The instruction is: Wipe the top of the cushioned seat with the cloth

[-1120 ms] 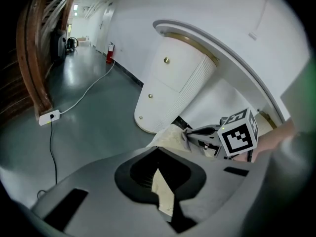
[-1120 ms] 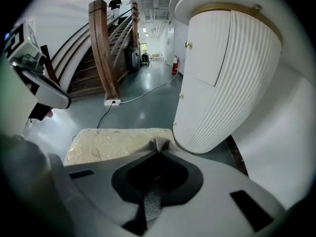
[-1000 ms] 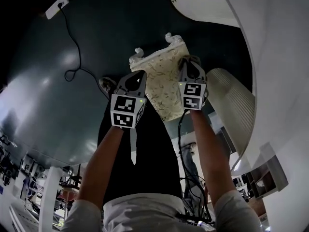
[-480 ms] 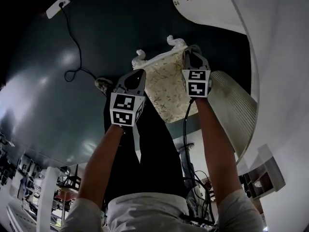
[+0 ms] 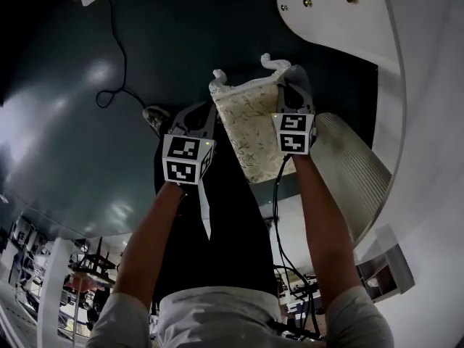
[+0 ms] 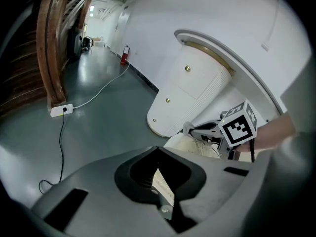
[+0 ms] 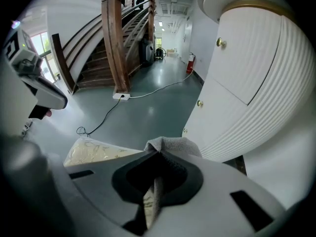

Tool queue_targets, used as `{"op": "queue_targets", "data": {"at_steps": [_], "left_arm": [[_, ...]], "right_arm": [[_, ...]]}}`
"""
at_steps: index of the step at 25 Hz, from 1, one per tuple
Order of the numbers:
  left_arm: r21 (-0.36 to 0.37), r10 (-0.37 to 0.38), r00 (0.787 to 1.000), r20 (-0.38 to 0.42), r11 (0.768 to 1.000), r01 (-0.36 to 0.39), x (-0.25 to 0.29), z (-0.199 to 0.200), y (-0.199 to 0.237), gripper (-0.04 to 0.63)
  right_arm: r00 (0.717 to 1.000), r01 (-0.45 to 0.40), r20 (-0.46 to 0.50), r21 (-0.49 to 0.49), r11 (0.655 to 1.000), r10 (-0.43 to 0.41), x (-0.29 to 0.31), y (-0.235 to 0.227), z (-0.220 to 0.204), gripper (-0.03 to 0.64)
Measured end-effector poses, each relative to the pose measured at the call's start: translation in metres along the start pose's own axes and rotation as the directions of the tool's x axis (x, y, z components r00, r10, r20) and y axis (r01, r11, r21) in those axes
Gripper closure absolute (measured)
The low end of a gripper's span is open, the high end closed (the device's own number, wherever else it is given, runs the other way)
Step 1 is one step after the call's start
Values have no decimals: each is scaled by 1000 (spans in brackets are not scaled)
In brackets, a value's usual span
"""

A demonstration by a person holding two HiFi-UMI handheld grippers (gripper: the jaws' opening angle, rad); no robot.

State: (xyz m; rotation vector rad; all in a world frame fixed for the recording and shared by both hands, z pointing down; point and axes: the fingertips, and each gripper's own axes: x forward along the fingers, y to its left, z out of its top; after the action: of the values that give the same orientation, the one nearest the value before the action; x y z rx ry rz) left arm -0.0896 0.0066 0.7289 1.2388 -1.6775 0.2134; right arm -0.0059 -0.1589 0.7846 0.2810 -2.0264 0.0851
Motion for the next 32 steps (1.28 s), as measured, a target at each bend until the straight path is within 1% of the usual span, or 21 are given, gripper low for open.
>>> {"op": "queue_targets", "data": {"at_steps": [6, 11, 18, 26, 32], "left_arm": [[3, -9, 1000, 14, 1000, 8, -10, -4, 5, 581], [-40, -14, 999, 29, 999, 15, -15, -10, 10, 581], [-16, -32, 999, 16, 999, 32, -22, -22, 15, 581], [-38, -26, 999, 29, 999, 27, -34, -27, 33, 581], [-43, -30, 999, 38, 999, 31, -41, -31, 39, 581]], "right_arm": [[1000, -18, 3, -1, 1000, 18, -2, 27, 0, 603], [1000, -27, 6, -33, 999, 27, -1, 44, 0, 603], [1000, -15, 15, -23, 1000, 16, -3, 62, -1, 603], [1000, -11, 5, -30, 999, 12, -6, 83, -1, 603], [1000, -28, -6, -48, 998, 28, -7, 99, 2, 603]]}}
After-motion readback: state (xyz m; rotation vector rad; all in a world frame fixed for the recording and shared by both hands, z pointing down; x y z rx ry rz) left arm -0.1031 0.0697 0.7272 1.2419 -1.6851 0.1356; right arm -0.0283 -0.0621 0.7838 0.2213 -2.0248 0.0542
